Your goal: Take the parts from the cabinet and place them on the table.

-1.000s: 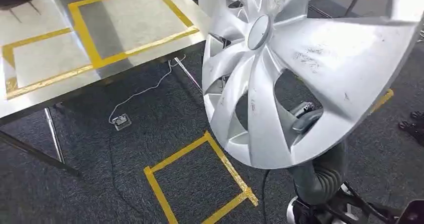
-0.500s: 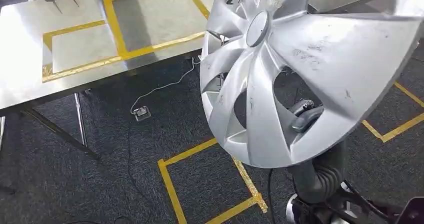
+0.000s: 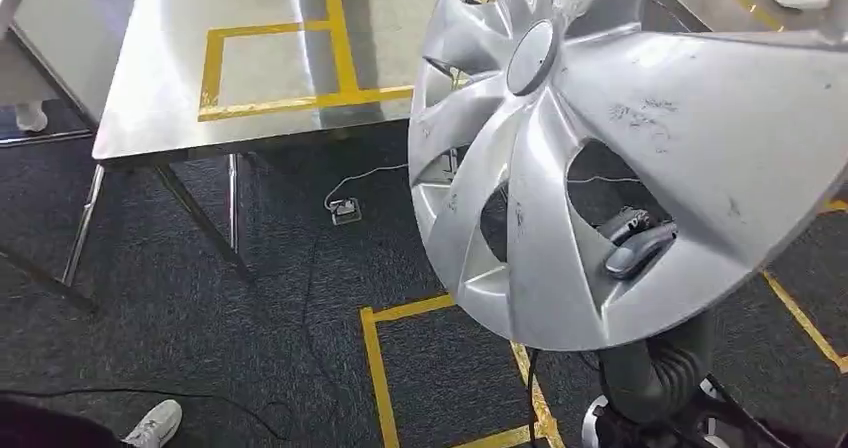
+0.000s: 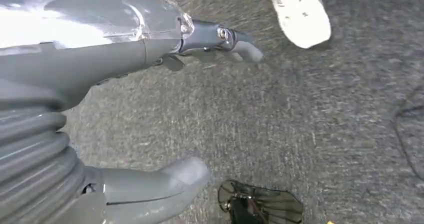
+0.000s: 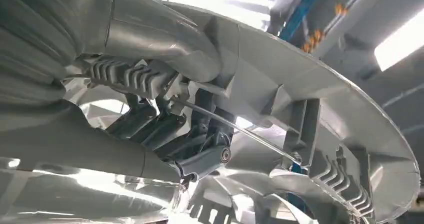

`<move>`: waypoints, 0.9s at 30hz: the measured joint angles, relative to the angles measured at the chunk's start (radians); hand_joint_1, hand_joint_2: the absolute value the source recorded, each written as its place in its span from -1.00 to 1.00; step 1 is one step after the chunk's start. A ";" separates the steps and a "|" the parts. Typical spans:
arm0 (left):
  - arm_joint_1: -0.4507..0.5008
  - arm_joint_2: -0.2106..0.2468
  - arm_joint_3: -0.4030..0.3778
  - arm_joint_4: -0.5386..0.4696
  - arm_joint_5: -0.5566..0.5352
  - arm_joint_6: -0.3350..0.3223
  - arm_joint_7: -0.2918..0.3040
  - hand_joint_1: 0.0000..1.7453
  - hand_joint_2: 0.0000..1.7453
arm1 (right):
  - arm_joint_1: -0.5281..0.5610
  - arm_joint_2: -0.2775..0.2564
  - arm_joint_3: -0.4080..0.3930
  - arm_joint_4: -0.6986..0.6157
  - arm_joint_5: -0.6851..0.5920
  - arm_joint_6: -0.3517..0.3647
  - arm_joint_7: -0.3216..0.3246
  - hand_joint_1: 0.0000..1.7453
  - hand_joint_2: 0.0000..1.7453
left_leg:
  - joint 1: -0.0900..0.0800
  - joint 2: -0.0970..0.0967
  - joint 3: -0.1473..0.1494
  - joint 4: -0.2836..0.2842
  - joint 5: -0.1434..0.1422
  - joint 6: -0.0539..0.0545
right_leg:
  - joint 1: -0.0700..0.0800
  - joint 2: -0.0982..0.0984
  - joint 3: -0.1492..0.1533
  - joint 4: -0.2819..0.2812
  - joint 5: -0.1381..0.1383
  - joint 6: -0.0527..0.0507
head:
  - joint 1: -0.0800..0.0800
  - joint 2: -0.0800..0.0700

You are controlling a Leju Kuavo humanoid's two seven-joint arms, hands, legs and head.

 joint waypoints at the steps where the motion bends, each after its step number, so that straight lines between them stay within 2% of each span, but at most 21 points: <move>1: 0.000 0.000 0.000 0.000 0.000 0.000 0.000 -1.00 1.00 | 0.000 0.000 0.000 0.000 0.001 0.000 0.001 1.00 1.00 | -0.003 -0.004 0.002 0.000 0.001 0.001 | 0.005 0.004 0.034 -0.082 0.052 -0.013 | 0.005 0.000; 2: 0.001 -0.001 0.000 0.000 0.000 0.000 0.000 -1.00 1.00 | -0.002 0.000 -0.001 -0.001 0.003 0.000 0.001 1.00 1.00 | -0.004 -0.015 0.003 0.000 0.001 0.001 | 0.013 0.011 0.067 -0.166 0.097 -0.029 | 0.011 0.000; 3: 0.002 -0.005 0.000 0.000 0.000 0.000 0.000 -1.00 1.00 | -0.004 0.000 -0.001 -0.001 0.004 0.000 0.001 1.00 1.00 | -0.007 -0.018 0.002 0.000 0.002 -0.001 | 0.015 0.016 0.081 -0.194 0.088 -0.043 | 0.007 0.000; 4: 0.003 -0.002 0.000 0.000 0.000 0.000 0.001 -1.00 1.00 | -0.006 0.000 -0.001 -0.001 0.005 0.000 0.002 1.00 1.00 | -0.005 -0.022 -0.002 0.003 0.003 -0.002 | 0.016 0.015 0.084 -0.216 0.094 -0.038 | 0.006 0.000; 6: 0.006 -0.001 0.000 0.000 0.000 0.000 0.001 -1.00 1.00 | -0.008 0.000 0.000 -0.003 0.005 0.002 0.002 1.00 1.00 | -0.002 -0.017 -0.011 0.002 0.005 -0.011 | 0.022 0.015 0.084 -0.228 0.092 -0.037 | 0.010 0.000; 7: 0.006 0.000 0.000 0.000 0.000 0.000 0.000 -1.00 1.00 | -0.009 0.000 0.000 -0.002 0.002 0.004 0.002 1.00 1.00 | -0.004 -0.009 -0.010 0.004 -0.003 0.005 | 0.019 0.017 0.086 -0.233 0.089 -0.011 | 0.008 0.000; 8: 0.006 0.000 0.000 0.000 0.000 0.000 0.000 -1.00 1.00 | -0.008 0.000 0.000 -0.002 -0.001 0.005 0.002 1.00 1.00 | -0.003 -0.003 -0.008 0.004 -0.003 0.001 | 0.019 0.021 0.087 -0.233 0.090 -0.005 | 0.005 0.000; 10: 0.006 0.000 0.000 0.000 0.000 0.000 0.000 -1.00 1.00 | -0.008 0.000 0.000 -0.002 -0.001 0.008 0.002 1.00 1.00 | -0.003 0.005 -0.003 0.001 -0.004 -0.001 | 0.020 0.026 0.090 -0.233 0.090 -0.013 | 0.000 0.000; 15: 0.005 0.000 0.000 0.000 0.000 -0.001 0.000 -1.00 1.00 | -0.008 0.000 0.001 0.000 -0.001 0.013 0.002 1.00 1.00 | -0.002 0.020 0.004 -0.003 -0.005 -0.004 | 0.021 0.040 0.091 -0.233 0.091 -0.017 | -0.015 0.000; 20: 0.004 0.000 0.000 0.000 0.000 -0.001 0.000 -1.00 1.00 | -0.008 0.000 0.002 0.000 0.002 0.008 0.027 1.00 1.00 | -0.001 0.022 0.004 -0.004 -0.007 -0.008 | 0.021 0.042 0.091 -0.232 0.089 -0.020 | -0.016 0.000; 27: 0.004 0.002 0.000 0.000 0.000 0.008 -0.013 -1.00 1.00 | -0.003 0.000 0.004 0.003 -0.005 0.011 0.014 1.00 1.00 | -0.002 0.022 0.004 -0.004 -0.008 -0.008 | 0.021 0.042 0.092 -0.234 0.088 -0.020 | -0.016 0.000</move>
